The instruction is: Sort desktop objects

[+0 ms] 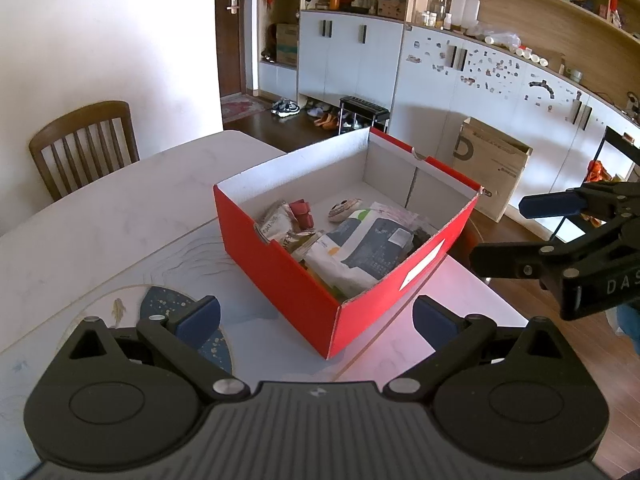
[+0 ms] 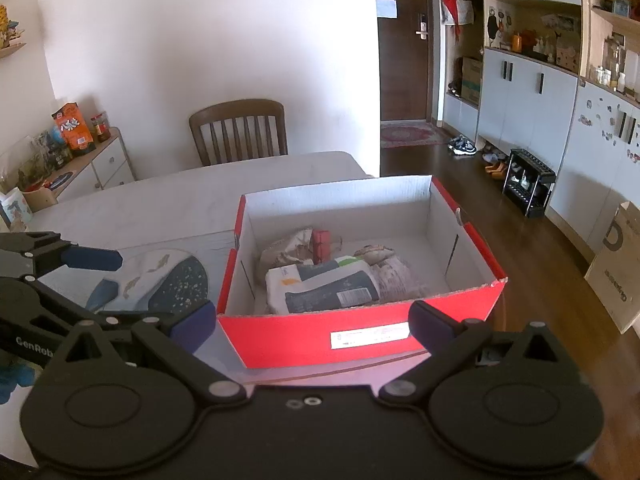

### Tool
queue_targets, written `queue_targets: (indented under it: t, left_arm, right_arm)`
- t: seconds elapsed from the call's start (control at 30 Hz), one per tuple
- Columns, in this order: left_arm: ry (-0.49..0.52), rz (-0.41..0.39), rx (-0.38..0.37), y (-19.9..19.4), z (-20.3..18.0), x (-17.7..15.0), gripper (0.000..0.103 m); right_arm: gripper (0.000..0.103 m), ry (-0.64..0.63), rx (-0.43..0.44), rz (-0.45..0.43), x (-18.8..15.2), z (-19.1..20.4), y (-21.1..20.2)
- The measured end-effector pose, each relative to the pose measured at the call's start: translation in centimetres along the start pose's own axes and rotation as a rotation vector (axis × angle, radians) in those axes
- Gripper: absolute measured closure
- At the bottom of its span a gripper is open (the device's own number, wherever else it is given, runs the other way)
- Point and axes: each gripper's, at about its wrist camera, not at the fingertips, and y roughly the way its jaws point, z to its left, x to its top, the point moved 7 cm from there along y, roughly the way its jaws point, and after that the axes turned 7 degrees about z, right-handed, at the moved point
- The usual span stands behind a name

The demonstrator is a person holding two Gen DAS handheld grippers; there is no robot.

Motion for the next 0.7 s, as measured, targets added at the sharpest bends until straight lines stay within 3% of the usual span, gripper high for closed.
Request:
queue_targets:
  t: [0.7]
  left_arm:
    - [-0.002,0.005,-0.006,0.2,0.7,-0.3,0.0]
  right_arm:
    - [0.0,0.038,0.001,0.04,-0.3,0.3,1.0]
